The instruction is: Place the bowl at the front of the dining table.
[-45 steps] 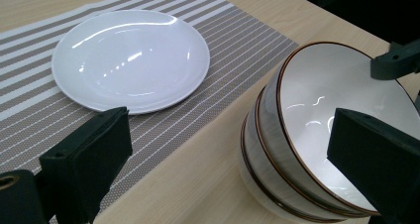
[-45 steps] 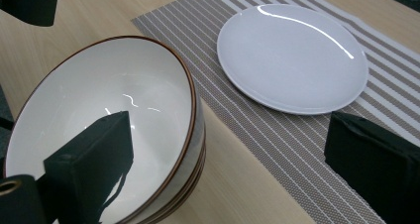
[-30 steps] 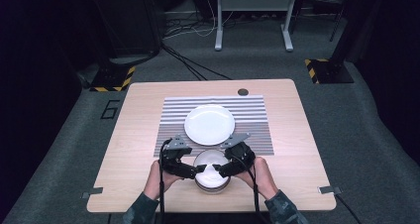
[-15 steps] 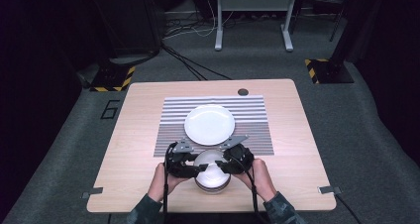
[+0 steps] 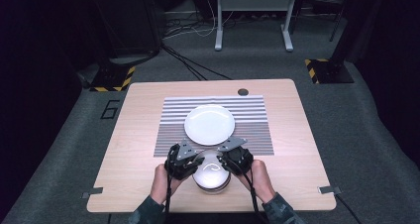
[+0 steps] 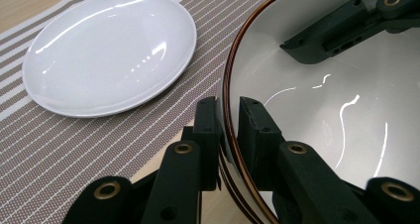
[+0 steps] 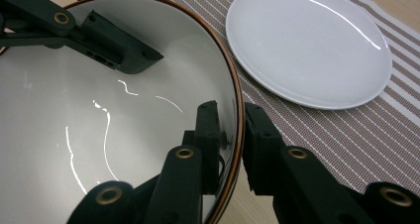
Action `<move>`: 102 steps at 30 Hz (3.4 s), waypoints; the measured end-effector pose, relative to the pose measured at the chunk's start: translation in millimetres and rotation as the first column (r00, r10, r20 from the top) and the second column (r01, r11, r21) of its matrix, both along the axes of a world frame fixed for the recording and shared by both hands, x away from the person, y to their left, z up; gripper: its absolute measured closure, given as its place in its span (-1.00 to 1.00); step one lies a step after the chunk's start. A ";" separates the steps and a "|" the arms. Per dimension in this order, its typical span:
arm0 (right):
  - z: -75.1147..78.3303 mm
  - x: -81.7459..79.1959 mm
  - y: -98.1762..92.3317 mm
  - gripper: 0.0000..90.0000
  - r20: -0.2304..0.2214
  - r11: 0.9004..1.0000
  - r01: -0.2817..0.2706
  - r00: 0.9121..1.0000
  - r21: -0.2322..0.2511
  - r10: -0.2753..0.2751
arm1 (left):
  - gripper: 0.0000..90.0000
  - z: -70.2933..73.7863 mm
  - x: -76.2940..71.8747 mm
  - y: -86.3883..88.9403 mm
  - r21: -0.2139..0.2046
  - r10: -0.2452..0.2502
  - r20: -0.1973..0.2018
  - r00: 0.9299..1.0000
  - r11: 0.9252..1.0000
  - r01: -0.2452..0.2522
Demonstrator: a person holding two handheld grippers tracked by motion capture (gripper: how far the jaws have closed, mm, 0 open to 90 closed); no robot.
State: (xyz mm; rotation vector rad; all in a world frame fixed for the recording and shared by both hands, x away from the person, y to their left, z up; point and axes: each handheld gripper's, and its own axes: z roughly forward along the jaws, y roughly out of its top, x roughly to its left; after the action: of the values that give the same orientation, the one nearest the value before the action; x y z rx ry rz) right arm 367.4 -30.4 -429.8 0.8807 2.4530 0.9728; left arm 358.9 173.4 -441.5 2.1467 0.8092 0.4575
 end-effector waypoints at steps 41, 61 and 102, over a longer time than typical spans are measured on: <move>16.6 -13.1 -1.9 0.84 0.164 0.999 0.002 0.986 0.038 -0.008 | 0.83 17.9 -10.8 -4.7 -0.035 0.024 0.169 0.985 0.999 -0.018; 28.3 -15.0 -1.7 0.84 0.209 0.999 0.007 0.978 0.042 -0.016 | 0.82 29.1 -10.5 -4.2 -0.043 0.028 0.203 0.979 0.999 -0.019; 52.1 -11.4 1.7 0.84 0.297 1.000 -0.002 0.955 0.029 -0.007 | 0.82 50.8 -6.1 -1.4 -0.049 0.034 0.276 0.961 0.999 -0.022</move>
State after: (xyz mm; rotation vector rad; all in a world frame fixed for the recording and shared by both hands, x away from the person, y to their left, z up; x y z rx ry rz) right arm 356.0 -28.6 -377.7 0.6893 2.1878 1.0577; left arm 352.8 171.9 -390.7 1.9744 0.6851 0.7288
